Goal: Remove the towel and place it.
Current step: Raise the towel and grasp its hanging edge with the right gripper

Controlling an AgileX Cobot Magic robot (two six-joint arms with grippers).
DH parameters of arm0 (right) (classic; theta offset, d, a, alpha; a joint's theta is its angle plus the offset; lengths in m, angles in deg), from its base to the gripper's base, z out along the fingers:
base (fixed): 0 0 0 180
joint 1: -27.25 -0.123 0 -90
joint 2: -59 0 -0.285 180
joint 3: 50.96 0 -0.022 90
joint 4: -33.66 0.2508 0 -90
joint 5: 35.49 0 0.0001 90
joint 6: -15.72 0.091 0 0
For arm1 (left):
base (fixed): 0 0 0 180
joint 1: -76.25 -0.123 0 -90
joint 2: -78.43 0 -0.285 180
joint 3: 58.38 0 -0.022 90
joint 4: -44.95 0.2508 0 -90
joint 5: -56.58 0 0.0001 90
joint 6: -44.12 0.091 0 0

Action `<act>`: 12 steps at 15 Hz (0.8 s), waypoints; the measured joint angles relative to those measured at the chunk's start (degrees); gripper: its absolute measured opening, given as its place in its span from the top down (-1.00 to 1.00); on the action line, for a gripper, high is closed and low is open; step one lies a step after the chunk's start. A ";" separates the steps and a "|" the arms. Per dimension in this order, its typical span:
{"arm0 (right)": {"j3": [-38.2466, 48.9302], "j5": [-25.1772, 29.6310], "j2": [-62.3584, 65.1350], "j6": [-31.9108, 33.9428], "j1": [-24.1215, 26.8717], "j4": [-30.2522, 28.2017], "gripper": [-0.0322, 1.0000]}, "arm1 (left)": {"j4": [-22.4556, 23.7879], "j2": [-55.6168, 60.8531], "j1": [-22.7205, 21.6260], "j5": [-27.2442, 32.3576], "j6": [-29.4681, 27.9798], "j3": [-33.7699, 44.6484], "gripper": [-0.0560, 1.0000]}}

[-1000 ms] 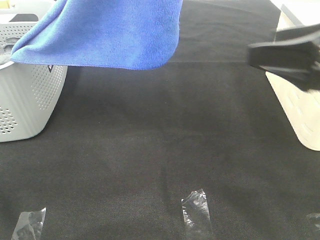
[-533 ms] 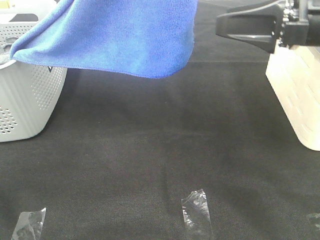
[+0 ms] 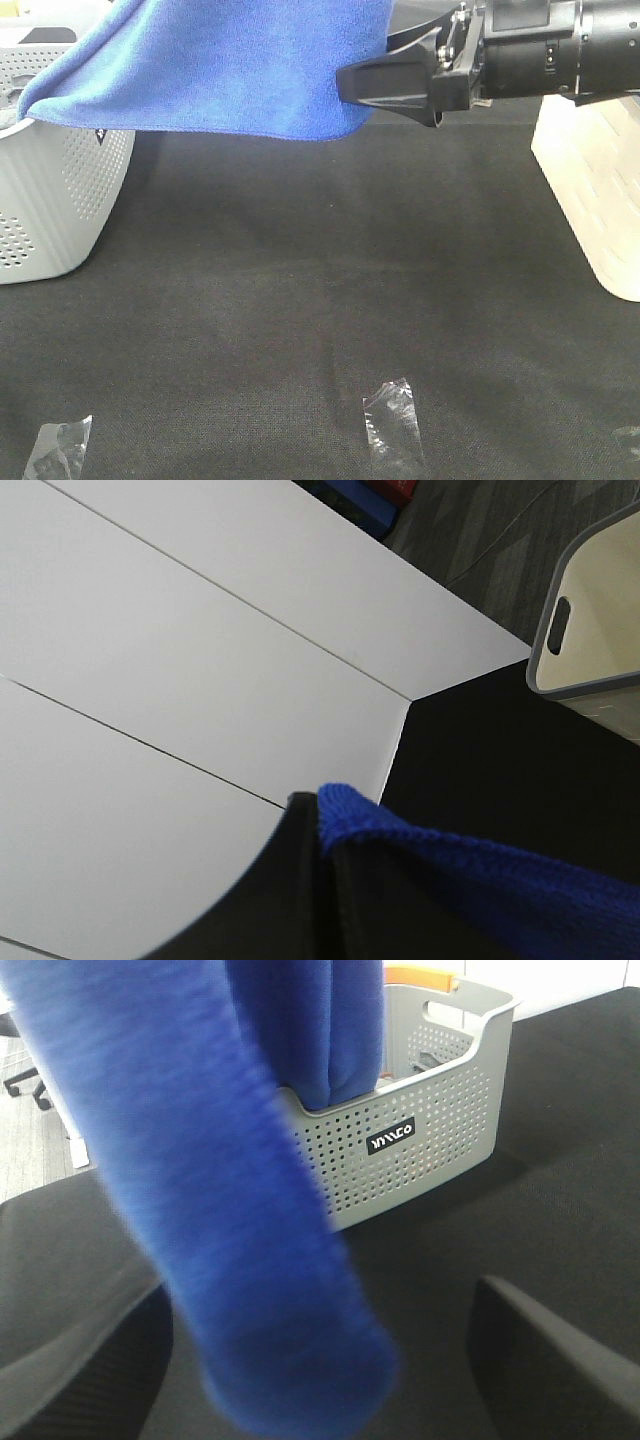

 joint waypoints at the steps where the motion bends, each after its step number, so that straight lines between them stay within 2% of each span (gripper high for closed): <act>1: -0.40 0.52 -0.34 0.00 0.00 0.00 -0.62 | 0.00 0.00 0.00 0.00 0.00 0.00 0.89; 3: -0.46 4.41 -0.74 -0.34 0.00 -0.17 -0.62 | 0.00 0.00 0.00 0.00 0.00 0.00 0.89; 6: -0.46 13.64 -2.35 -0.29 0.00 -1.26 -0.60 | 0.06 0.00 0.00 -0.29 0.00 0.00 0.89; 8: -0.46 15.47 -3.04 0.52 0.00 -4.01 -0.55 | 1.09 0.00 0.00 -0.46 0.00 0.00 0.89; 10: -0.46 15.07 -3.04 1.09 0.00 -5.96 -0.38 | 1.89 0.00 -0.17 -0.52 0.00 0.00 0.89; 12: -0.46 14.15 -3.04 1.49 0.00 -6.07 -0.05 | 2.18 0.00 -0.52 -0.06 -0.46 0.00 0.89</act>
